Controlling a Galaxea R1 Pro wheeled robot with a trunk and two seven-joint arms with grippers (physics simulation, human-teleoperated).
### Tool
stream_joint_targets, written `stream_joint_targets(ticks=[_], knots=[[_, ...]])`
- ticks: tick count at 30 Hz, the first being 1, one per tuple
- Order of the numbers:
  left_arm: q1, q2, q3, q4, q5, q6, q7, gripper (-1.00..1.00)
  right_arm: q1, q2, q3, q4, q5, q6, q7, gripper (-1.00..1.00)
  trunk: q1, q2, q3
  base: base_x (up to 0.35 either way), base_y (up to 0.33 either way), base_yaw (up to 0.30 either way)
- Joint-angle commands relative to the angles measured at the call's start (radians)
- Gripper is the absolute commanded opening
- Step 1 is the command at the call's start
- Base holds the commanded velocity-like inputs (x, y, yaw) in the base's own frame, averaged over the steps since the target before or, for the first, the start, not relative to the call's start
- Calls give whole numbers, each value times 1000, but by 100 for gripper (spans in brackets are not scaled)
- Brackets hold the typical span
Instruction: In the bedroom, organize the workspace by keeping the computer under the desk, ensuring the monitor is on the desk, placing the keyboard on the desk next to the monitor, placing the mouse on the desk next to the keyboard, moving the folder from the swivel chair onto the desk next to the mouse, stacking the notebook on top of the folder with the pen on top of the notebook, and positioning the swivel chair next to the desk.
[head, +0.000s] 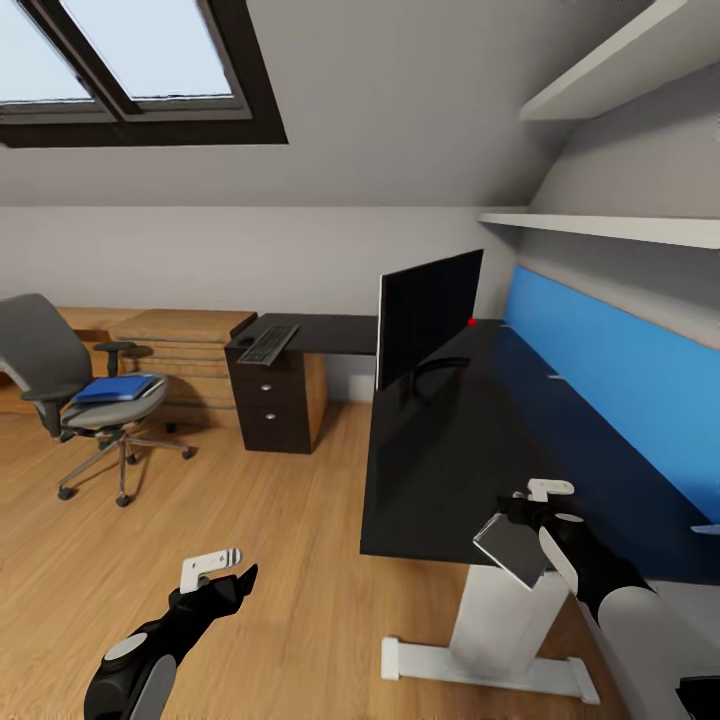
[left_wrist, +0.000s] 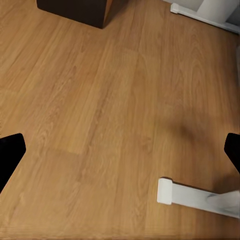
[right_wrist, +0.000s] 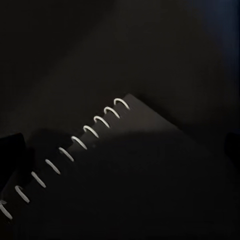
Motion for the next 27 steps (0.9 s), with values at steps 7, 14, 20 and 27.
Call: stream_joint_targets(ticks=[7, 14, 20, 27], knots=[[-1, 1, -2, -2, 11, 4, 10, 100, 1, -2, 9, 0, -6, 9, -3, 100, 0, -1, -1, -144, 0, 0], [-1, 1, -2, -2, 11, 4, 10, 100, 1, -2, 9, 0, -7, 8, -3, 100, 0, -1, -1, -22, 0, 0], [-1, 1, -1, -2, 11, 4, 10, 100, 1, -2, 9, -1, -7, 8, -3, 100, 0, -1, -1, -3, 0, 0], [-1, 1, -1, -2, 11, 5, 10, 100, 1, -2, 9, -1, -7, 8, -3, 100, 0, -1, -1, -8, 0, 0]])
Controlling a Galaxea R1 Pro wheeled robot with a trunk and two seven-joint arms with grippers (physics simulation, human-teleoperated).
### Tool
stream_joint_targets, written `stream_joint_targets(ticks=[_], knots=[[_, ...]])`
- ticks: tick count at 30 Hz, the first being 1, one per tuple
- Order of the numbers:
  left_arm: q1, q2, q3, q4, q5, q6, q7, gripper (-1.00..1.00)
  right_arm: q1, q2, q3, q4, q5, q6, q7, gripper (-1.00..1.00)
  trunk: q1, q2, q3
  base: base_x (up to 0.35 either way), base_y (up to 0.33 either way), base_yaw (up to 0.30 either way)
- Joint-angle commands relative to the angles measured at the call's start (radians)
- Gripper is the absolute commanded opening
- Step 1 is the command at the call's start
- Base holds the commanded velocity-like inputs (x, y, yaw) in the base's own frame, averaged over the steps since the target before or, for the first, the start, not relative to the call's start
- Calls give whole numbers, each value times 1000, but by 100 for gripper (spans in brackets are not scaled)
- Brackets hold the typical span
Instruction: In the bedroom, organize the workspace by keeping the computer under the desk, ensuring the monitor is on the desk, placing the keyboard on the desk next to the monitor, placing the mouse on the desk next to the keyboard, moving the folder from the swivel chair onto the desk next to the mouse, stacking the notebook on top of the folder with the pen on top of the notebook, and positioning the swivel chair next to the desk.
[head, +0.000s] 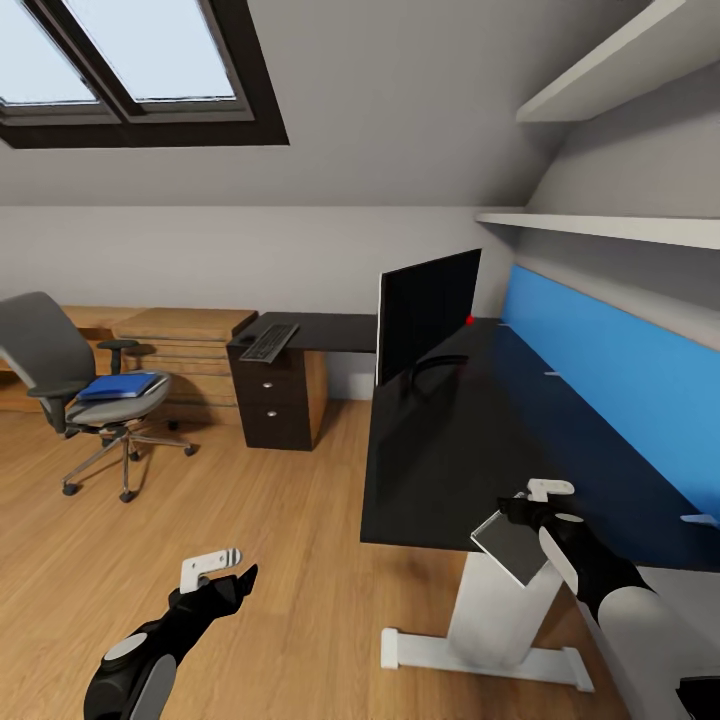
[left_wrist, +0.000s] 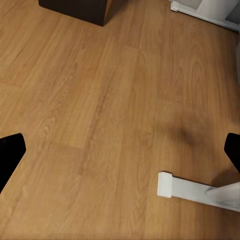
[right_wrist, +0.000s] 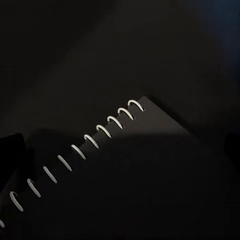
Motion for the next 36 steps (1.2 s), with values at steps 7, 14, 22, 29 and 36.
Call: stream_joint_targets(ticks=[7, 14, 22, 29, 36], knots=[[-1, 1, 2, -1, 11, 4, 9, 100, 0, -2, 9, 0, -6, 9, -3, 100, 0, 0, -1, -1, 0, 0], [-1, 1, 2, -1, 11, 3, 9, 100, 0, -2, 9, 0, -6, 9, -3, 100, 0, 0, -1, -1, 0, 0], [-1, 1, 2, -1, 11, 4, 9, 100, 0, -2, 9, 0, -7, 8, -3, 100, 0, 0, -1, -147, 0, 0], [-1, 1, 2, -1, 11, 4, 9, 100, 0, -2, 9, 0, -6, 6, -3, 100, 0, 0, -1, -54, 0, 0], [-1, 1, 4, -2, 11, 4, 9, 100, 0, -2, 9, 0, -6, 6, -3, 100, 0, 0, -1, -5, 0, 0]])
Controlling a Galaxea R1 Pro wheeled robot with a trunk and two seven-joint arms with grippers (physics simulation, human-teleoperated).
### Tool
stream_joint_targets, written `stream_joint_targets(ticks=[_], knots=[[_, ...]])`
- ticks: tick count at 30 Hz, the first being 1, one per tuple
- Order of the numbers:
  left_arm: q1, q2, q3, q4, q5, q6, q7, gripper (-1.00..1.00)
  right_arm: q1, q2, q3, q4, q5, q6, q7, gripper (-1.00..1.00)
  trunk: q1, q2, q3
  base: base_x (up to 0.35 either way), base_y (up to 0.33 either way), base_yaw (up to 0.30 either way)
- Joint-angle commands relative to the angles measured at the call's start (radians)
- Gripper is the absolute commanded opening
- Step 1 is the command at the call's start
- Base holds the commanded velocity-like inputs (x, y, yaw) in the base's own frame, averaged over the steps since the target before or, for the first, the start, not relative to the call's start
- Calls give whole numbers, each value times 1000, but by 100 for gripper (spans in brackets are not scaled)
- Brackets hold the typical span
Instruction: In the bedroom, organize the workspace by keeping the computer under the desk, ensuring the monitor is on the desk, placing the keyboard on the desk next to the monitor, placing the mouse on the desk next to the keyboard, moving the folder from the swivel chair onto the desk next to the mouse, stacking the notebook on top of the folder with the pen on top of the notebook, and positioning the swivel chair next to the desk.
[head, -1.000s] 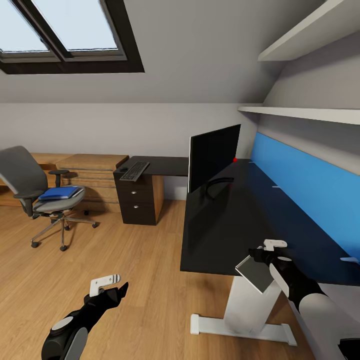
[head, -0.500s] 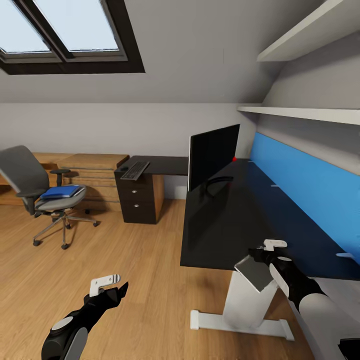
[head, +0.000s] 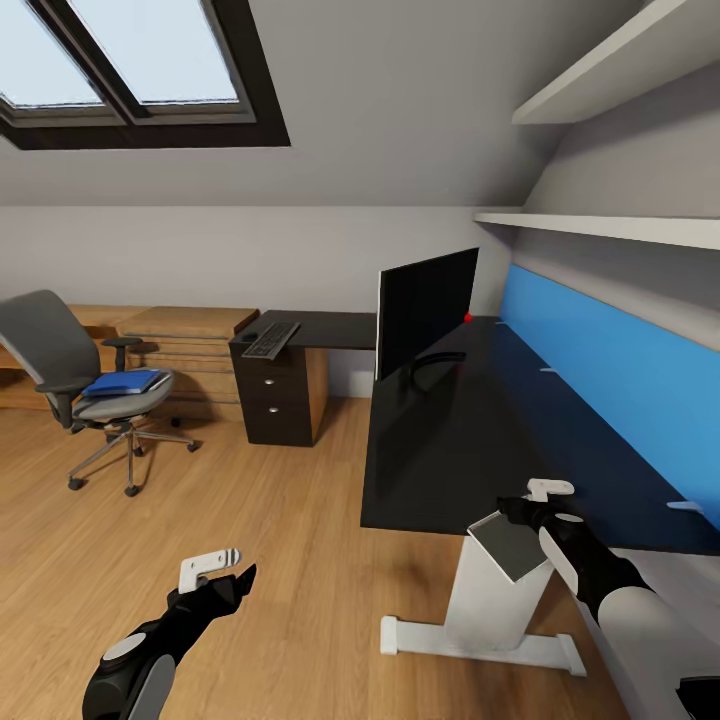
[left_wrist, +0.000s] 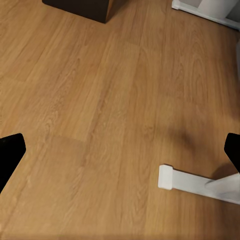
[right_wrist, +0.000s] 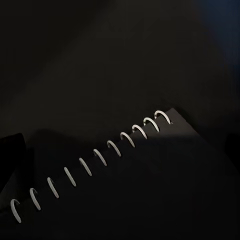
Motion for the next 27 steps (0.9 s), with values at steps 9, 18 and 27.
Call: stream_joint_targets(ticks=[9, 18, 27], knots=[[-1, 1, -1, -3, 11, 3, 9, 100, 0, -2, 8, -1, -7, 8, -3, 100, -19, 34, 14, 0, 0, 0], [-1, 1, -1, -3, 11, 3, 9, 100, 0, -2, 8, -2, -7, 7, -3, 100, -38, 69, 30, 0, 0, 0], [-1, 1, -2, -3, 11, 4, 9, 100, 0, -2, 8, -3, -6, 6, -3, 100, -38, 69, 30, 0, 0, 0]])
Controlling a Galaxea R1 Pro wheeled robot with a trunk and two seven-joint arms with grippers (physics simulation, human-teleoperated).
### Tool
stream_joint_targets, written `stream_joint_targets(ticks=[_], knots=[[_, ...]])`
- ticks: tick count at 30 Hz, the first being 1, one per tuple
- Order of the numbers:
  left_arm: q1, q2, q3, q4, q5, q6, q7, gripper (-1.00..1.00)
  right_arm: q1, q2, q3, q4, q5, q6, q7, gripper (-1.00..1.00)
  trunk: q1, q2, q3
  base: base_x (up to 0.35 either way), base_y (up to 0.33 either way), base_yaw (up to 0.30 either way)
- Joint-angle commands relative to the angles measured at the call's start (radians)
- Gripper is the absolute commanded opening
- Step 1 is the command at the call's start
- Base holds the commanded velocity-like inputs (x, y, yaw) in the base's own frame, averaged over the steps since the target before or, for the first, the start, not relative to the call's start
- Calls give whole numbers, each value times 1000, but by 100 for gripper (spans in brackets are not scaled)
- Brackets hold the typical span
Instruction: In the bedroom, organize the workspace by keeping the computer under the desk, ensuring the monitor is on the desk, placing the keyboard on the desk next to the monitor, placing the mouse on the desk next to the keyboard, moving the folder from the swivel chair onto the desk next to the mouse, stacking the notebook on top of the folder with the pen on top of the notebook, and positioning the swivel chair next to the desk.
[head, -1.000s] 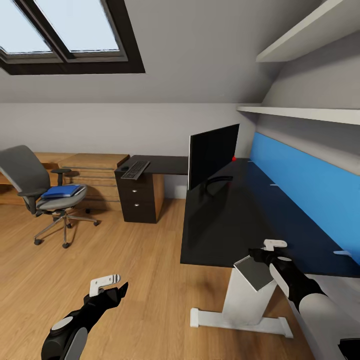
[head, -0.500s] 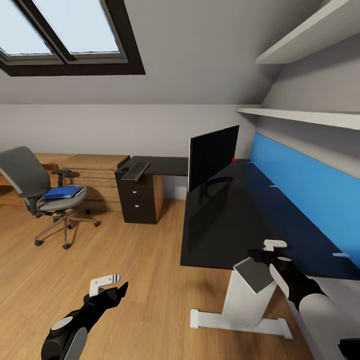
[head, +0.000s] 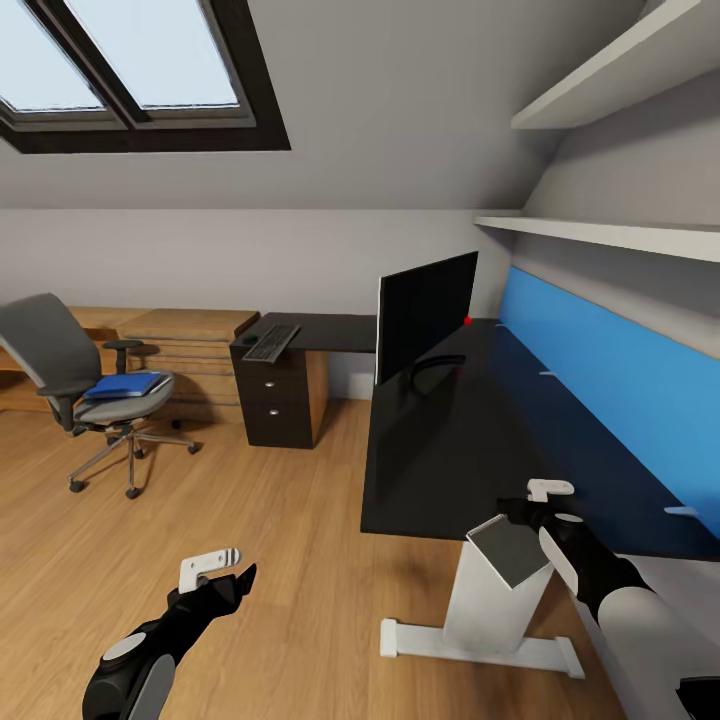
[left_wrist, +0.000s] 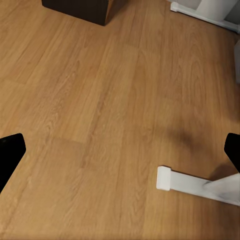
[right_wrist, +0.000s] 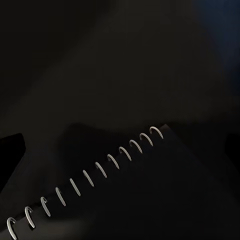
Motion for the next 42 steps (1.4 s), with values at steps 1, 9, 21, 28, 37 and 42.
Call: stream_joint_targets(ticks=[1, 9, 21, 28, 37, 42], knots=[[-1, 1, -2, -1, 11, 4, 9, 100, 0, -1, 7, -2, -10, 5, -4, 100, 0, -1, -1, 0, 0, 0], [-1, 1, -2, 0, 11, 4, 9, 100, 0, -1, 7, -15, -10, 2, -3, 100, 0, -1, -1, 0, 0, 0], [-1, 1, -2, 1, 10, 3, 9, 100, 60, 2, 7, -449, -13, 183, -86, 100, 0, -1, -1, 0, 0, 0], [-1, 1, -2, 2, 10, 3, 9, 100, 207, 38, 11, -782, -39, 336, -235, 100, 0, -1, -1, 0, 0, 0], [-1, 1, -2, 2, 10, 3, 9, 100, 246, 100, 13, -871, -54, 375, -255, 100, 0, -1, -1, 0, 0, -12], [-1, 1, -2, 2, 10, 3, 9, 100, 248, 106, 12, -875, -55, 376, -255, 100, 0, -1, -1, -79, 0, -19]])
